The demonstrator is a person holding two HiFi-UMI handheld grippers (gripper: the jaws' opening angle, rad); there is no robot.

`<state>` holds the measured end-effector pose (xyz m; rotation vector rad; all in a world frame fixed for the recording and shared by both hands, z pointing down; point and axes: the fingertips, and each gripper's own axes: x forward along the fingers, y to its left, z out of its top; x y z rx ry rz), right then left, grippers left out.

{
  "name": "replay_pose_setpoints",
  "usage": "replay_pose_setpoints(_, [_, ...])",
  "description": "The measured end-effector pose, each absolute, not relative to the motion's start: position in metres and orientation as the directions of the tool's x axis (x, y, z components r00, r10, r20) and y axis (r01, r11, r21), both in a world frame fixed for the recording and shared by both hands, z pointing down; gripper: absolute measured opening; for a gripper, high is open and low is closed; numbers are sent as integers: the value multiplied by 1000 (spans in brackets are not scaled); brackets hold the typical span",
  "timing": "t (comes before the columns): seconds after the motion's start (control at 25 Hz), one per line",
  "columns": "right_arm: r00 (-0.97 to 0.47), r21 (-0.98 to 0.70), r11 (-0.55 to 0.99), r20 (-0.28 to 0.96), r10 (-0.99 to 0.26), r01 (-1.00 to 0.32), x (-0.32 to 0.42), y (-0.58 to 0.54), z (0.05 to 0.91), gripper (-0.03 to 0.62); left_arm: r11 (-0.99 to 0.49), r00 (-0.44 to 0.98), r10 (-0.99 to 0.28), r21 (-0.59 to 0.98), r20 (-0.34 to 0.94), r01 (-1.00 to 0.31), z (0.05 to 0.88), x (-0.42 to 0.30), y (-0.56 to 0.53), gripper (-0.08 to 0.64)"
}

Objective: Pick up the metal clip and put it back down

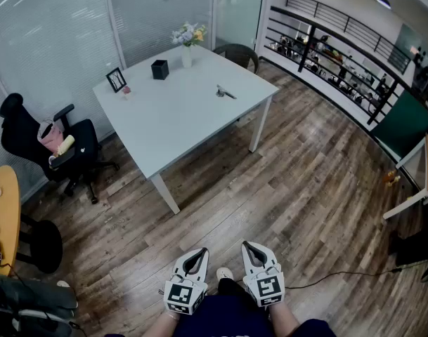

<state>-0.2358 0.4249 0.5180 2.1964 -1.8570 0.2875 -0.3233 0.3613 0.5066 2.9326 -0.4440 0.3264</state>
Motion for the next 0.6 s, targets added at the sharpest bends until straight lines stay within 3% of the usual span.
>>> replay_pose_setpoints(0.6, [252,-39,-271,260,-932,-962,-181,435,518,12,-929,931,-284,177,229,-326,516,-294,361,3])
